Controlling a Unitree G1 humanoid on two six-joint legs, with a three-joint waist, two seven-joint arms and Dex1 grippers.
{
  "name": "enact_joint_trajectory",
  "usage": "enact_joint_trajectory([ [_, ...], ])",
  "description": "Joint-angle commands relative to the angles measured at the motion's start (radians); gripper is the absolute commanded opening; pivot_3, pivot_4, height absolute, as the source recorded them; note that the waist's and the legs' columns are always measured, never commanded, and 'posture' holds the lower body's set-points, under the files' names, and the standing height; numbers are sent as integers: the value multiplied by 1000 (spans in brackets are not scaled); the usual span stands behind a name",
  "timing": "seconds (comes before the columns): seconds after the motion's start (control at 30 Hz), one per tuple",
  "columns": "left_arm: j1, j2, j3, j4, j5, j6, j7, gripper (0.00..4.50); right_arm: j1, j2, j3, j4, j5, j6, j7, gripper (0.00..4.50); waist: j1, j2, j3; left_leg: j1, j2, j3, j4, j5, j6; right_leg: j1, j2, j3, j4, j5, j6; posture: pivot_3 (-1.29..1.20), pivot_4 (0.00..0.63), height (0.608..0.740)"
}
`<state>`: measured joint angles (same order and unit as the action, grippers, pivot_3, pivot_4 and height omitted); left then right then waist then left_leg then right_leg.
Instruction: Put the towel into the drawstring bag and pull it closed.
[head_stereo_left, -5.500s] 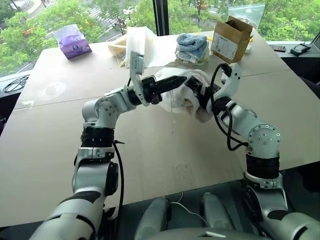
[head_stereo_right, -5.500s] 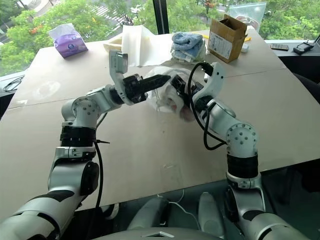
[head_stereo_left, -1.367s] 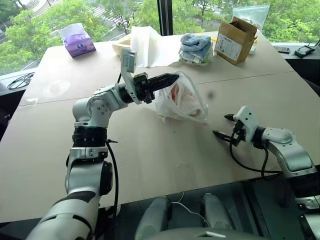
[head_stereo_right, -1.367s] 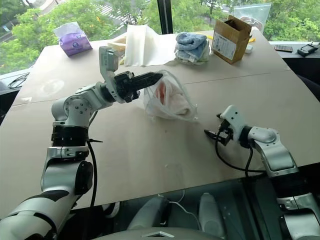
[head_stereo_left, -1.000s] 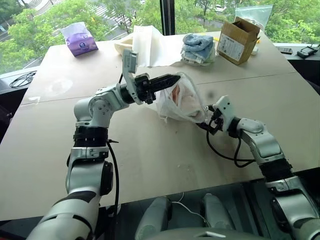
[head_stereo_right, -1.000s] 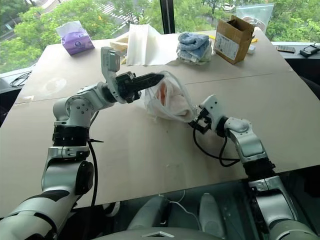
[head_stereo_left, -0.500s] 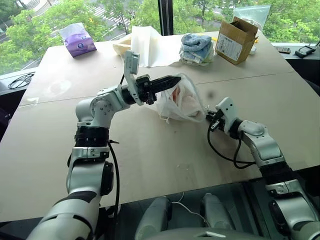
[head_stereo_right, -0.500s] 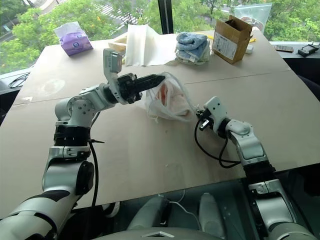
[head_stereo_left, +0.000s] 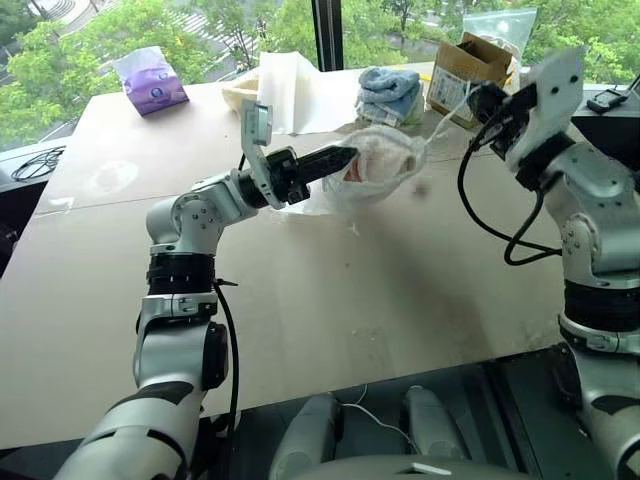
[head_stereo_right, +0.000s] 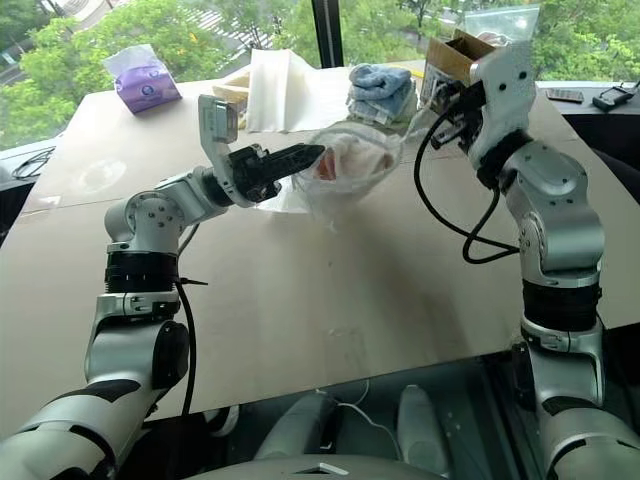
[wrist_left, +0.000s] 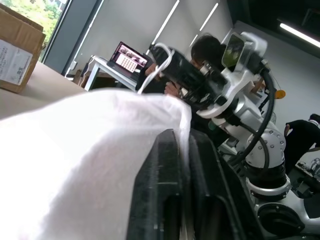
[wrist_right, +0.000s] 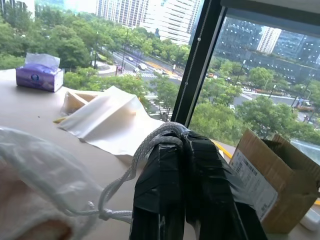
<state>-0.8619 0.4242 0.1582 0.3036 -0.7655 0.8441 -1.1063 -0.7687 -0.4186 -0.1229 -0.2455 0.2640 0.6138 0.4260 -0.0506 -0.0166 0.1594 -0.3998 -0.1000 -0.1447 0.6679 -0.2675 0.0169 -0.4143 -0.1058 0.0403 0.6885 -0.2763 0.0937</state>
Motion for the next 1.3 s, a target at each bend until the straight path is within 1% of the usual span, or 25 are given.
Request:
enact_joint_trajectory([
  [0.03, 0, 5, -29, -38, 49, -67, 2, 2220, -58, 22, -9, -62, 43, 59, -34, 0, 5, 0, 0, 0, 0, 0, 0, 0, 0, 0, 0, 0, 0, 0, 0, 0, 150, 740],
  [0.07, 7, 11, -34, -44, 49, -58, -3, 2628, -64, 30, -8, -63, 49, 66, -42, 0, 6, 0, 0, 0, 0, 0, 0, 0, 0, 0, 0, 0, 0, 0, 0, 0, 150, 740],
  [0.2, 67, 61, -92, -100, 91, -71, -44, 2628, -74, 59, -1, -63, 61, 85, -70, 0, 2, 0, 0, 0, 0, 0, -1, 0, 0, 0, 0, 0, 0, 0, 0, 0, 150, 740],
  [0.33, 146, 99, -117, -208, 60, -36, -85, 2628, -84, 76, 13, -55, 63, 88, -89, 0, 2, 0, 0, 0, 0, 0, -1, 0, 0, -1, 0, 1, 0, 0, 0, 0, 150, 740],
  [0.5, 225, 119, -174, -290, 120, -114, -92, 2628, -102, 100, 17, -54, 80, 97, -103, 0, 6, 0, 0, 0, 0, 0, -1, 0, 0, -1, 0, 1, 0, 0, 0, 0, 150, 740],
  [0.57, 255, 101, -196, -309, 160, -168, -64, 2628, -106, 108, 25, -57, 85, 102, -107, 0, 6, 1, 0, 0, 0, 0, -1, 0, 0, -1, 0, 1, 0, 0, 0, 0, 150, 740],
  [0.73, 323, 50, -278, -239, 397, -501, 32, 2628, -113, 128, 36, -73, 97, 117, -119, 0, 7, 1, 0, 0, 0, 1, -1, 0, 0, -1, 0, 1, 0, 0, 0, 0, 150, 740],
  [0.8, 351, 31, -290, -226, 436, -591, 45, 2628, -115, 134, 36, -79, 102, 122, -124, 0, 6, 1, 0, 0, 0, 1, -1, 0, 0, -1, 0, 1, 0, 0, 0, 0, 150, 740],
  [0.9, 373, -4, -297, -213, 475, -679, 73, 2628, -117, 132, 36, -75, 106, 122, -129, 0, 9, 1, 0, 0, 0, 1, -2, 0, 0, -1, 0, 1, 0, 0, 0, 0, 150, 740],
  [0.97, 378, -21, -307, -203, 496, -717, 83, 2628, -117, 129, 37, -75, 109, 123, -131, 0, 9, 1, 0, 0, 0, 1, -1, 0, 0, -1, 0, 0, 0, 0, 0, 0, 150, 740],
  [1.1, 347, -70, -331, -113, 557, -773, 141, 2628, -117, 127, 39, -84, 115, 135, -136, 0, 9, 1, 0, 0, 0, 1, -1, 0, 0, -1, 0, 0, 0, 0, 0, 0, 150, 740],
  [1.3, 307, -98, -369, -8, 632, -818, 166, 2628, -128, 122, 34, -89, 116, 148, -140, 0, 7, 1, 0, 0, 0, 1, -1, 0, 0, -1, 0, 0, 0, 0, 0, 0, 150, 740],
])
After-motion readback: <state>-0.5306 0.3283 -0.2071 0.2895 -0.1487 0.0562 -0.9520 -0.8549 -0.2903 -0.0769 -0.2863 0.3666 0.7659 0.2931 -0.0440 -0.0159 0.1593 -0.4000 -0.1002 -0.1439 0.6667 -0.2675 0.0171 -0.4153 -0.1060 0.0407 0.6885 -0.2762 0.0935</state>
